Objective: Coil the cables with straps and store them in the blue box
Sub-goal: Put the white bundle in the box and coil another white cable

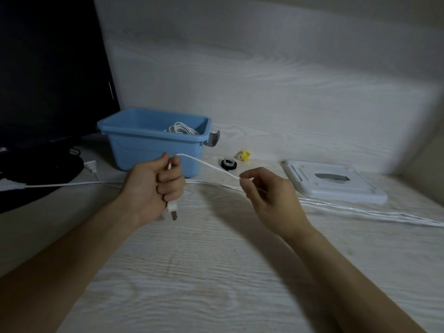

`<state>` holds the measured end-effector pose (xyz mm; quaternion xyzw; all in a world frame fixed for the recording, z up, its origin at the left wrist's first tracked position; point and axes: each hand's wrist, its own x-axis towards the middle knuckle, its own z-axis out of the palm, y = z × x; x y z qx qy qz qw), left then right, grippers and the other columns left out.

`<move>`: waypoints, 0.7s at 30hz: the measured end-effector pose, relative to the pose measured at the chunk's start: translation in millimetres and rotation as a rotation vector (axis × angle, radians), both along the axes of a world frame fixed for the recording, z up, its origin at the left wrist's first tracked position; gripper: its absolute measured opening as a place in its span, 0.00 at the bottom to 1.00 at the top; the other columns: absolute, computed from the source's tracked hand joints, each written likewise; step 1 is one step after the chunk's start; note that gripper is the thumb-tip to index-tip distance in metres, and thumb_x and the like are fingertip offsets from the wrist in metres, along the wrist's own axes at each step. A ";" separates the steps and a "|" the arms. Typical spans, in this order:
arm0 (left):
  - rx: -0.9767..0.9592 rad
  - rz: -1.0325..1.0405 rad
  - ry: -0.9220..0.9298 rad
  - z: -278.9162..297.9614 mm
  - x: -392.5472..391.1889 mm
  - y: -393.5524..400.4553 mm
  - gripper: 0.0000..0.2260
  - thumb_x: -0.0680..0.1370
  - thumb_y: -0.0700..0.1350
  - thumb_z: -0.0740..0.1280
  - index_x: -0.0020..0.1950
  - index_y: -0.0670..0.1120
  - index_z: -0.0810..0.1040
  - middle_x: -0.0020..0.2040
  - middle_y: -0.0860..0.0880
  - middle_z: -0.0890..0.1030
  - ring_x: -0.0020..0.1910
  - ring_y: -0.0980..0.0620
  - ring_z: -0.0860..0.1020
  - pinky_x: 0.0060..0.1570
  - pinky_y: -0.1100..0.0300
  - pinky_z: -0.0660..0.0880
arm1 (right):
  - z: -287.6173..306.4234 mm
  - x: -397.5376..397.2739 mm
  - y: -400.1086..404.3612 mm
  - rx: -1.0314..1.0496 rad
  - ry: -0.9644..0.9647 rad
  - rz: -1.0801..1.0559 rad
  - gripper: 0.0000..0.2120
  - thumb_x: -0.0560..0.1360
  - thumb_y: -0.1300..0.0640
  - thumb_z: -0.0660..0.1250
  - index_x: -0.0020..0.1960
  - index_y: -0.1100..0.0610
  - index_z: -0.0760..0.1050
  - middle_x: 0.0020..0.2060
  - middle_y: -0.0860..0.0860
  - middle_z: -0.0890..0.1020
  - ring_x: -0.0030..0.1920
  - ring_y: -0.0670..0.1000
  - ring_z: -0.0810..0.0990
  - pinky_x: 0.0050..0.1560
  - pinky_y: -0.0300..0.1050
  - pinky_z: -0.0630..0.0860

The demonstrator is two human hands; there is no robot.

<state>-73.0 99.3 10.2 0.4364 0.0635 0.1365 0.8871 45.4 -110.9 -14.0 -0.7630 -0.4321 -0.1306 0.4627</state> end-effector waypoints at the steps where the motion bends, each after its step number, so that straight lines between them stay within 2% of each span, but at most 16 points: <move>1: -0.050 0.022 -0.008 0.6 1.0 0.8 0.14 0.83 0.48 0.53 0.41 0.46 0.71 0.26 0.54 0.61 0.21 0.58 0.58 0.21 0.65 0.57 | -0.9 3.1 -1.1 -0.008 -0.003 -0.040 0.04 0.79 0.52 0.67 0.50 0.52 0.78 0.32 0.48 0.81 0.32 0.47 0.78 0.36 0.45 0.75; 4: -0.137 0.076 -0.063 2.2 2.8 3.5 0.12 0.83 0.45 0.53 0.46 0.45 0.72 0.30 0.54 0.67 0.23 0.58 0.62 0.23 0.66 0.63 | -3.7 8.9 -3.5 -0.032 -0.010 -0.144 0.03 0.78 0.53 0.69 0.45 0.50 0.77 0.30 0.45 0.79 0.32 0.46 0.77 0.36 0.46 0.76; 7: -0.141 0.082 -0.114 6.9 3.9 0.9 0.10 0.82 0.42 0.55 0.53 0.43 0.74 0.35 0.51 0.74 0.26 0.58 0.66 0.28 0.67 0.67 | -5.9 0.8 3.8 -0.084 -0.067 -0.146 0.03 0.78 0.53 0.68 0.46 0.51 0.80 0.34 0.46 0.82 0.34 0.46 0.80 0.38 0.48 0.78; 10: -0.114 0.088 -0.118 5.5 9.4 -6.3 0.11 0.77 0.39 0.59 0.58 0.45 0.74 0.39 0.47 0.77 0.29 0.55 0.71 0.32 0.64 0.72 | -7.4 -19.4 21.2 -0.240 -0.122 0.007 0.06 0.78 0.51 0.65 0.48 0.50 0.81 0.39 0.46 0.83 0.37 0.47 0.79 0.41 0.47 0.77; 14: 0.006 0.128 -0.090 -4.3 14.5 -12.2 0.16 0.81 0.34 0.54 0.65 0.47 0.70 0.45 0.44 0.84 0.36 0.52 0.80 0.38 0.60 0.79 | -16.3 -37.8 37.8 -0.412 -0.253 0.240 0.10 0.78 0.50 0.61 0.48 0.53 0.79 0.40 0.51 0.81 0.39 0.53 0.79 0.41 0.50 0.77; 17: 0.208 0.164 -0.053 -12.1 15.7 -18.2 0.22 0.81 0.30 0.54 0.71 0.49 0.66 0.51 0.41 0.85 0.45 0.48 0.84 0.46 0.56 0.82 | -23.1 -39.4 40.0 -0.437 -0.248 0.314 0.09 0.77 0.52 0.64 0.54 0.53 0.79 0.43 0.51 0.78 0.42 0.54 0.78 0.42 0.51 0.78; 19: 0.447 0.257 -0.056 -21.8 17.3 -21.3 0.25 0.80 0.28 0.56 0.74 0.49 0.63 0.50 0.41 0.85 0.47 0.46 0.84 0.51 0.54 0.81 | -24.9 -39.4 38.6 -0.436 -0.225 0.355 0.16 0.75 0.55 0.63 0.61 0.52 0.79 0.49 0.51 0.76 0.45 0.54 0.79 0.44 0.50 0.79; 21: 0.694 0.297 -0.094 -31.6 17.2 -20.9 0.28 0.80 0.27 0.58 0.75 0.48 0.60 0.51 0.43 0.85 0.49 0.46 0.84 0.51 0.56 0.80 | -24.6 -36.8 38.1 -0.423 -0.218 0.365 0.20 0.75 0.53 0.58 0.64 0.50 0.78 0.54 0.50 0.75 0.47 0.55 0.79 0.45 0.50 0.79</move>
